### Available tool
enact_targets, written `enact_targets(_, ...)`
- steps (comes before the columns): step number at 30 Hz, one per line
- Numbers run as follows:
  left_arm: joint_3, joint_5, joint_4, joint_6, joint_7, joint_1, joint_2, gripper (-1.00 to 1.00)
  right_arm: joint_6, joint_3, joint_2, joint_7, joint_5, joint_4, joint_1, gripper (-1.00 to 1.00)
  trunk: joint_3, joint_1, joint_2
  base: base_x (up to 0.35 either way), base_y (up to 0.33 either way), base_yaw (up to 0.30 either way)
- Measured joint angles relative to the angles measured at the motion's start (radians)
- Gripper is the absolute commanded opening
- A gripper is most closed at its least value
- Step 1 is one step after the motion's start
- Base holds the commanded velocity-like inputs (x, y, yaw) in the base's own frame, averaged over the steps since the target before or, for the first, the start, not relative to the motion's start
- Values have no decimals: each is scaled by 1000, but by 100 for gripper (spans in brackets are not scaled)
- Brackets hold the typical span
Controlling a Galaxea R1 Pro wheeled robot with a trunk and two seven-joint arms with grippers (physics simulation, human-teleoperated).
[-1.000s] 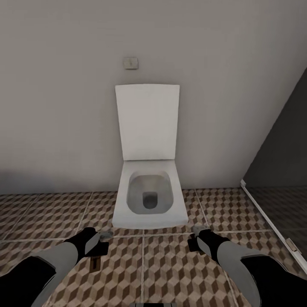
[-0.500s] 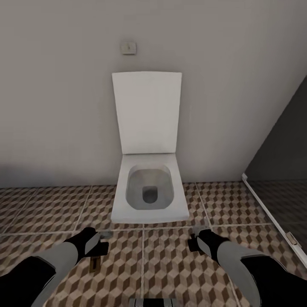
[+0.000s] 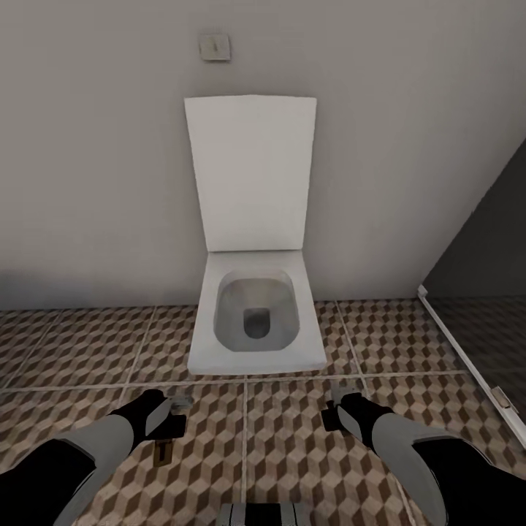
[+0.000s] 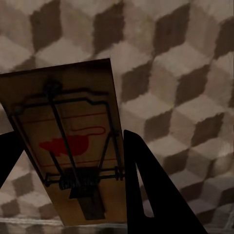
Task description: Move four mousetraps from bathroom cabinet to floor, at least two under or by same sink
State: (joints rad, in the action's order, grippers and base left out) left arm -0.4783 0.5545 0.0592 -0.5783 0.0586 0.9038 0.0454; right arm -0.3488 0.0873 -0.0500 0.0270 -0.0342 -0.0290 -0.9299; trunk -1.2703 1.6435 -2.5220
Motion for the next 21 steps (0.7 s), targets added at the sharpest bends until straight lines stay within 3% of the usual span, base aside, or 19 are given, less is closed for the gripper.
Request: enact_targets(21,-1,-2,1,2,-1,0,-1,-100,0,0,0,0,-2,0,0,-100,-81,9,-5,0,0,0)
